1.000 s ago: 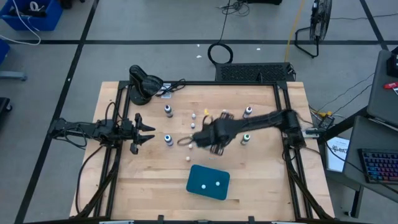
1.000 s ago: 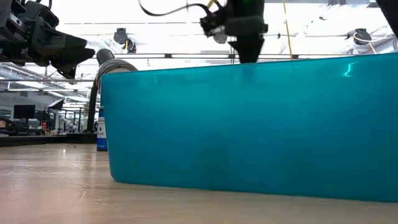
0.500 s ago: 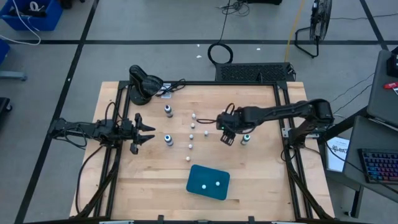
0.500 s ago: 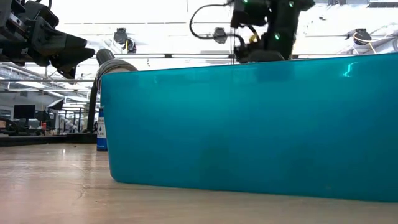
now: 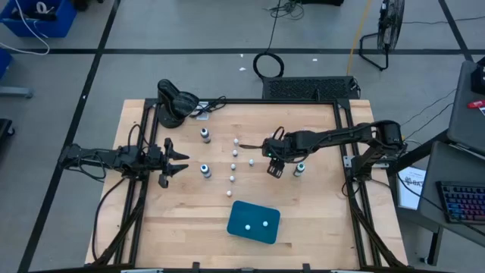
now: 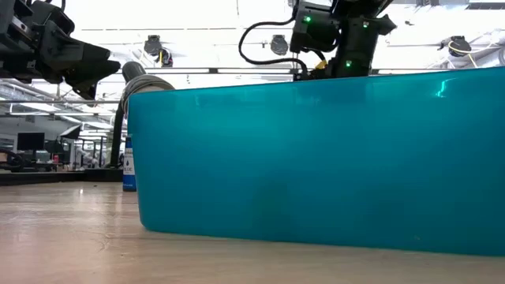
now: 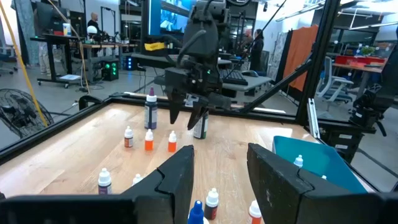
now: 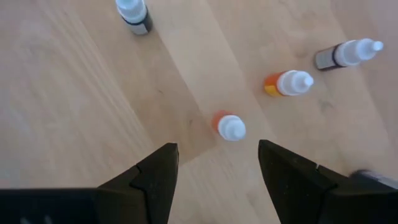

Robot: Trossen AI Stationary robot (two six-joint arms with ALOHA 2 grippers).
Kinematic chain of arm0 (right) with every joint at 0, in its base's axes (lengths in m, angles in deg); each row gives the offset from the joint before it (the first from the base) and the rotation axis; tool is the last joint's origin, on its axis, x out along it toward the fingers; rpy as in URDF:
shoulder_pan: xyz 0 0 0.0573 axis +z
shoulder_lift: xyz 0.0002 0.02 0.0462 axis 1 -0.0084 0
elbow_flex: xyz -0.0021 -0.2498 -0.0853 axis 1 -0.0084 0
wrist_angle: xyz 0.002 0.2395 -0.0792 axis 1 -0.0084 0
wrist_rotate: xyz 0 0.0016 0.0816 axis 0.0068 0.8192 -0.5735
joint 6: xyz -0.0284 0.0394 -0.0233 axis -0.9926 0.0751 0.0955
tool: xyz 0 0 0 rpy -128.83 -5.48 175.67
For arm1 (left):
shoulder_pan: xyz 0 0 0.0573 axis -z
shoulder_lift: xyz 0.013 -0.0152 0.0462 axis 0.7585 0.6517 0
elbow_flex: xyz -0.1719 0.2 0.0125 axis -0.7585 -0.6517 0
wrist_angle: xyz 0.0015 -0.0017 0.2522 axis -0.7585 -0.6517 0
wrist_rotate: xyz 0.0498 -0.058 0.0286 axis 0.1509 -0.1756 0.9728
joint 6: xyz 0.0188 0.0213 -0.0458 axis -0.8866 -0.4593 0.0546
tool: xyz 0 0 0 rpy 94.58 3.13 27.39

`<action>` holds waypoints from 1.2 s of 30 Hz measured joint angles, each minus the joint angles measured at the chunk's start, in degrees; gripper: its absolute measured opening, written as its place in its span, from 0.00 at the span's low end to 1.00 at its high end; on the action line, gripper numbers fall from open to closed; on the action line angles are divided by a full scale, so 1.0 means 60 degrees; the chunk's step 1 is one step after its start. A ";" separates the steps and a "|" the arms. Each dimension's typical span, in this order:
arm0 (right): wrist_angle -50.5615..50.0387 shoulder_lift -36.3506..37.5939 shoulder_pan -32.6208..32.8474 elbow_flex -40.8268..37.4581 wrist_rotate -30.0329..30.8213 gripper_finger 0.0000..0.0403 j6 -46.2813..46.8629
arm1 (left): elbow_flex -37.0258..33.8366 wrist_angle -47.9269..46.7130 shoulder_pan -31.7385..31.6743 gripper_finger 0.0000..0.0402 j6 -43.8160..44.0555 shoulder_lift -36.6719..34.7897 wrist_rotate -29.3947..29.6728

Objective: Pick & Place food coloring
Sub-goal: Put the small yellow coloring bottle into the blue bin

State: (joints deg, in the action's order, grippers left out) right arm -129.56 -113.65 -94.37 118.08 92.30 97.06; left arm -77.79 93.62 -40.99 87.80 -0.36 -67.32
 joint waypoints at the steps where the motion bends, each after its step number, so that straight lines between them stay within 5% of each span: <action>1: 0.0003 -0.0010 -0.0062 0.0003 -0.0031 0.52 -0.0027 | 0.0001 0.0001 0.0000 0.38 0.0000 0.0000 0.0000; 19: 0.0283 -0.1816 -0.0493 0.0008 -0.0305 0.52 -0.0840 | 0.0001 0.0002 0.0002 0.38 0.0000 0.0004 0.0000; 36: 0.0729 -0.1982 -0.0571 0.0087 -0.0298 0.52 -0.0891 | 0.0001 0.0001 0.0002 0.38 0.0000 0.0002 0.0000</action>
State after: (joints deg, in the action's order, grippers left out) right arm -125.18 -125.54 -97.79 118.60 90.51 91.71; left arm -77.79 93.63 -40.98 87.80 -0.35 -67.32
